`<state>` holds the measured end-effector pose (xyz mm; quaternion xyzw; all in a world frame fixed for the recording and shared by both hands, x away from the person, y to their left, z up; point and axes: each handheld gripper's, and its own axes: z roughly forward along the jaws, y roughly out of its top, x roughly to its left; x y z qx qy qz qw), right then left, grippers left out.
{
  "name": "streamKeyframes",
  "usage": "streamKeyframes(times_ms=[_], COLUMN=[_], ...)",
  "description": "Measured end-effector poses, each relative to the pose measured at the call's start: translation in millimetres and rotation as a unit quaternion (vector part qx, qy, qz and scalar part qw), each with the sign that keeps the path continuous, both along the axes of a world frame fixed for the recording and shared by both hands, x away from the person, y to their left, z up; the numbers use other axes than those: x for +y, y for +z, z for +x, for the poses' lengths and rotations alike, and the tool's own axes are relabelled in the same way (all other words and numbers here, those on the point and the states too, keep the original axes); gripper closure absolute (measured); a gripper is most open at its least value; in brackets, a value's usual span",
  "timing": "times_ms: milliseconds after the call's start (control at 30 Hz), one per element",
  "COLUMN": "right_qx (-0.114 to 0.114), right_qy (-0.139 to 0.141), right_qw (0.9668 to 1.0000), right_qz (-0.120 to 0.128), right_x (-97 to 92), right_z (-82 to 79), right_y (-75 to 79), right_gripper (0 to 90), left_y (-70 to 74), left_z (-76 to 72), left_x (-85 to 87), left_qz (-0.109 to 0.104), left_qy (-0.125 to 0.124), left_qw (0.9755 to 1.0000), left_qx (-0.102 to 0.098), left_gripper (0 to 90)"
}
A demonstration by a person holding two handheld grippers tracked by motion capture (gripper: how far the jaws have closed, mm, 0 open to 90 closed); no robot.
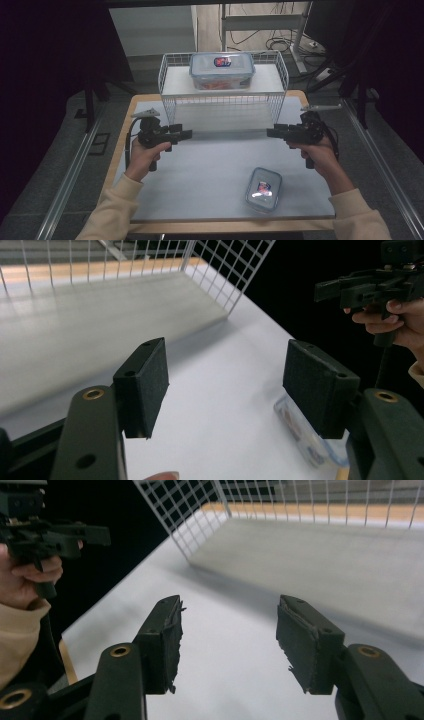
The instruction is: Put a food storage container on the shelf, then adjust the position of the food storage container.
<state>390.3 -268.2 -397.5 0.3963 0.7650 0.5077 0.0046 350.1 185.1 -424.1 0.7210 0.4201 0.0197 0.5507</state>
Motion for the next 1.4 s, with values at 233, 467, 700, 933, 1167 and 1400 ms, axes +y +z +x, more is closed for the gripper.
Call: streamKeyframes(times_ms=[233, 467, 700, 933, 1167, 1400], right_qx=[0.007, 0.000, 0.001, -0.004, -0.002, -0.009], right_qy=[-0.003, 0.001, 0.001, -0.001, -0.028, -0.018], right_qw=[0.9998, 0.9997, 0.9995, 0.9990, 0.9984, 0.9953], right_qz=[-0.016, -0.025, -0.030, -0.044, -0.050, -0.095], right_x=[-4.7, -8.2, -14.0, -17.0, -39.3, -47.5], right_z=[-18.2, -28.9, -38.3, -51.4, -68.6, -93.9], right_y=[-27.5, -42.8, -48.7, -50.4, -55.4, -62.2], right_gripper=[41.6, 41.2, 40.0, 39.9, 63.8, 88.7], left_y=[-21.4, -38.7, -50.5, -56.6, -68.2, -71.9], left_z=[-11.4, -20.5, -31.4, -32.0, -33.0, -32.9], left_x=[-5.0, -11.9, -13.8, -17.8, -18.3, -18.8], left_qz=[0.013, 0.034, 0.055, 0.064, 0.072, 0.083], left_qy=[-0.004, -0.009, -0.006, -0.009, -0.008, -0.006], left_qw=[0.9998, 0.9991, 0.9980, 0.9973, 0.9963, 0.9954], left_qx=[0.015, 0.024, 0.028, 0.034, 0.046, 0.047], left_gripper=[33.0, 32.8, 32.2, 32.1, 31.9, 31.9])
